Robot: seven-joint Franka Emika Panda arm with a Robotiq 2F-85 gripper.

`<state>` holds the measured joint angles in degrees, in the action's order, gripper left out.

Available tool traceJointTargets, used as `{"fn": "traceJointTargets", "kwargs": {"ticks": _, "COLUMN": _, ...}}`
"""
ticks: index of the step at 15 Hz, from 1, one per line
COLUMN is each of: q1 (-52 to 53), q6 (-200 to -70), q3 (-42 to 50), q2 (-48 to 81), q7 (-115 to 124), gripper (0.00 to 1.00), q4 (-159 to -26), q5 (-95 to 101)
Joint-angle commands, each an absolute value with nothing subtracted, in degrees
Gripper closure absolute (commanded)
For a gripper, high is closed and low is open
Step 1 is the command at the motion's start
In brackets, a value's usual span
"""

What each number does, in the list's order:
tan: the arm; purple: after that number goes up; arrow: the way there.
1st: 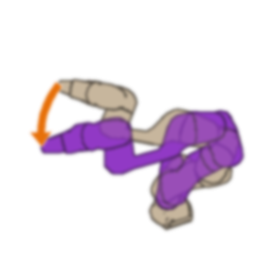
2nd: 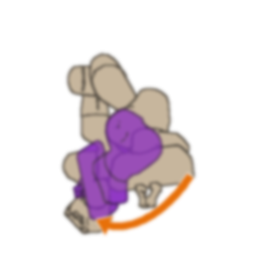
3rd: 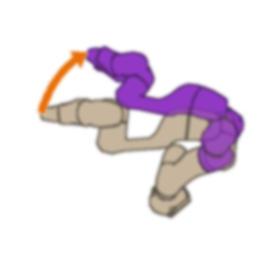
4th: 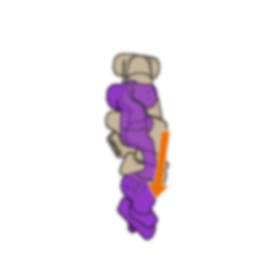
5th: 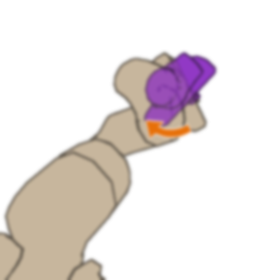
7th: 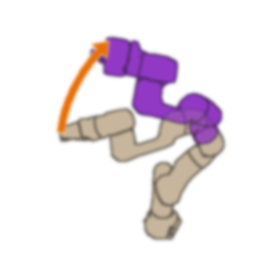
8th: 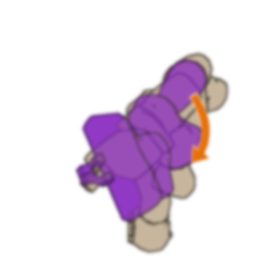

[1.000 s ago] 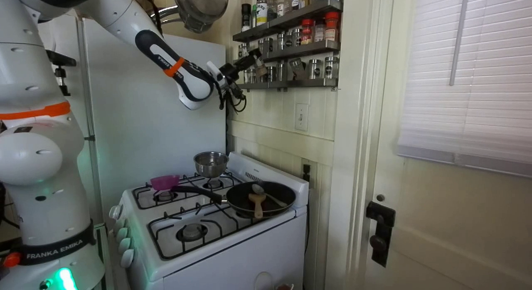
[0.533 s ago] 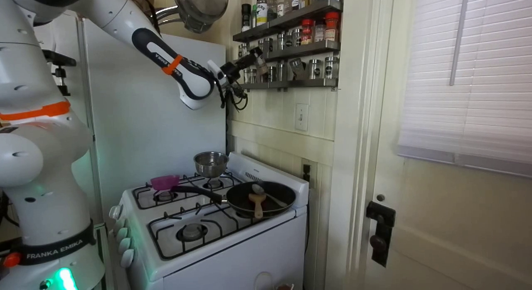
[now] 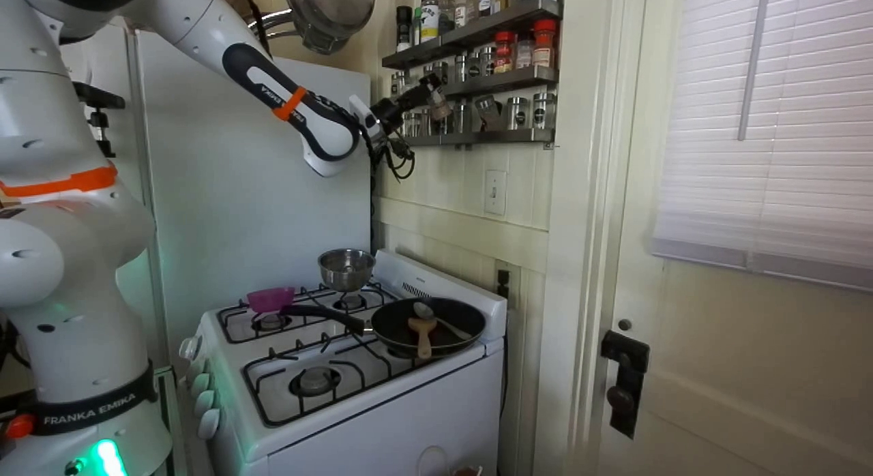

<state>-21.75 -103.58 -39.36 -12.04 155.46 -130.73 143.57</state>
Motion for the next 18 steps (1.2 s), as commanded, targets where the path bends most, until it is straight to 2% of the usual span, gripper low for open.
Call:
{"fn": "traceJointTargets", "kwargs": {"ticks": 1, "q1": -22.27, "q6": -106.55, "q3": -37.80, "q2": -10.15, "q7": 157.59, "gripper": 0.75, "q4": -129.03, "q5": 144.22}}
{"fn": "traceJointTargets", "kwargs": {"ticks": 6, "q1": -23.34, "q6": -108.86, "q3": -36.81, "q2": -8.18, "q7": 157.59, "gripper": 0.75, "q4": -126.85, "q5": 144.22}}
{"fn": "traceJointTargets", "kwargs": {"ticks": 18, "q1": -27.36, "q6": -112.96, "q3": -43.31, "q2": -8.00, "q7": 157.61, "gripper": 0.75, "q4": -124.89, "q5": 144.20}}
